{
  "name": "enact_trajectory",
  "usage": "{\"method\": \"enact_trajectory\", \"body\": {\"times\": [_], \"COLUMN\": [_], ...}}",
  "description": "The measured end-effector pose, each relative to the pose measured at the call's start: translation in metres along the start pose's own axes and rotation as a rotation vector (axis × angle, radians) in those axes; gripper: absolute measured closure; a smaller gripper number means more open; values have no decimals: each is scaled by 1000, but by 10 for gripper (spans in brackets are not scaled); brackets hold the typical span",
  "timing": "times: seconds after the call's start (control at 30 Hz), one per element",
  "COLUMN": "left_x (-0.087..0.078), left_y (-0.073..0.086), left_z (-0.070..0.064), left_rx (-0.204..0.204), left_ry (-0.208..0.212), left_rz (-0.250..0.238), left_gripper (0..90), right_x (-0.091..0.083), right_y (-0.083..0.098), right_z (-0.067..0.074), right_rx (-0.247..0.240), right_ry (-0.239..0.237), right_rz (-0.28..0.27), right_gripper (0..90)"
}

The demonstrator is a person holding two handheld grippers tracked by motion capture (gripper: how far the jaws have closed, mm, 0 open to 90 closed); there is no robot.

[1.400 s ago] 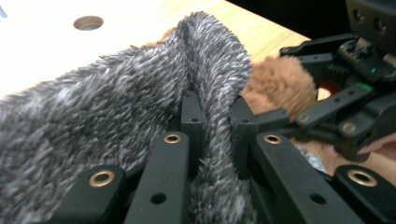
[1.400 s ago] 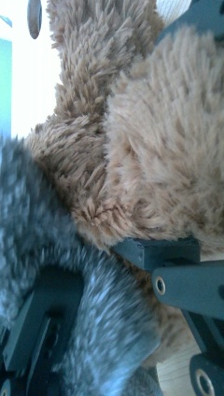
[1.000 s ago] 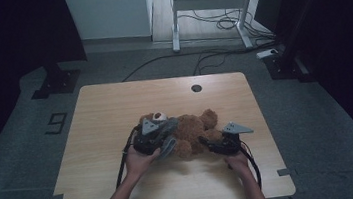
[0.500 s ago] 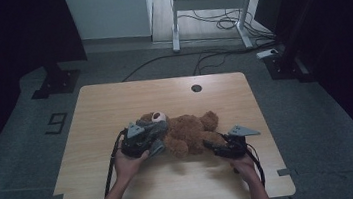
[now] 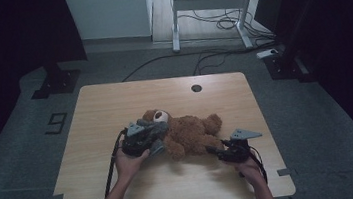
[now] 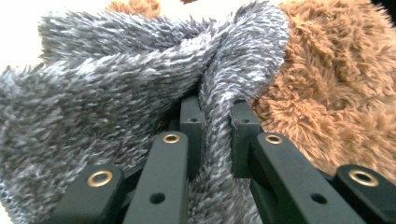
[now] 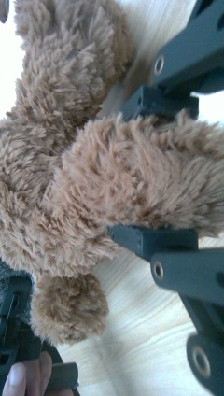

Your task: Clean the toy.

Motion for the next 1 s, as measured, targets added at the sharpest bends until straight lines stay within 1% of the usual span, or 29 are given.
{"method": "enact_trajectory", "body": {"times": [0.07, 0.1, 0.17, 0.23, 0.33, 0.37, 0.4, 0.43, 0.47, 0.5, 0.57, 0.6, 0.63, 0.67, 0.73, 0.77, 0.83, 0.87, 0.9, 0.93, 1.0], "left_x": [-3, -5, -9, -10, -3, 0, 7, 13, 22, 28, 47, 52, 57, 61, 62, 61, 58, 56, 55, 54, 54], "left_y": [-4, -9, -22, -37, -59, -63, -68, -70, -70, -68, -56, -50, -45, -38, -31, -28, -22, -18, -16, -12, -5], "left_z": [-2, -5, -15, -30, -58, -64, -76, -82, -93, -100, -117, -119, -121, -122, -123, -124, -125, -126, -126, -127, -127], "left_rx": [-12, -10, 9, 39, 94, 110, 128, 142, 165, 177, 209, 216, 219, 218, 198, 200, 230, 247, 256, 263, 259], "left_ry": [8, 12, 27, 50, 86, 95, 111, 120, 135, 144, 169, 167, 164, 170, 189, 196, 194, 193, 194, 196, 204], "left_rz": [-6, -14, -35, -57, -60, -53, -44, -35, -14, 1, 65, 80, 87, 91, 80, 82, 96, 108, 115, 124, 135], "left_gripper": [790, 790, 790, 790, 790, 790, 789, 789, 789, 789, 789, 789, 789, 790, 793, 793, 794, 794, 794, 794, 795], "right_x": [1, 1, 0, 0, -1, -1, -1, -1, -1, -1, -1, -2, -2, -2, -3, -4, -3, -3, -2, -1, -1], "right_y": [-1, -2, -5, -7, -7, -7, -7, -7, -8, -8, -9, -9, -9, -9, -7, -7, -7, -7, -7, -8, -8], "right_z": [-1, -2, -4, -6, -8, -8, -8, -9, -9, -10, -13, -14, -16, -17, -23, -25, -26, -26, -26, -26, -26], "right_rx": [-3, -5, -13, -12, -15, -16, -14, -10, -8, -1, 10, 18, 21, 27, 48, 63, 85, 87, 84, 83, 90], "right_ry": [6, 9, 30, 43, 48, 49, 50, 52, 55, 62, 73, 76, 80, 85, 101, 96, 91, 92, 97, 100, 104], "right_rz": [-11, -14, -33, -49, -58, -58, -59, -59, -65, -69, -79, -81, -84, -82, -82, -88, -97, -97, -96, -97, -97], "right_gripper": [556, 570, 587, 592, 592, 591, 591, 590, 589, 589, 590, 590, 591, 593, 596, 599, 602, 603, 603, 603, 603]}}
Point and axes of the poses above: each handheld gripper's, and its own axes: x roughly forward along the jaws, y roughly out of its underside, z roughly to its left, the point moved 8 cm from there along x, roughly forward along the jaws, and after that the axes turned 7 degrees about -z, right-handed, at the moved point
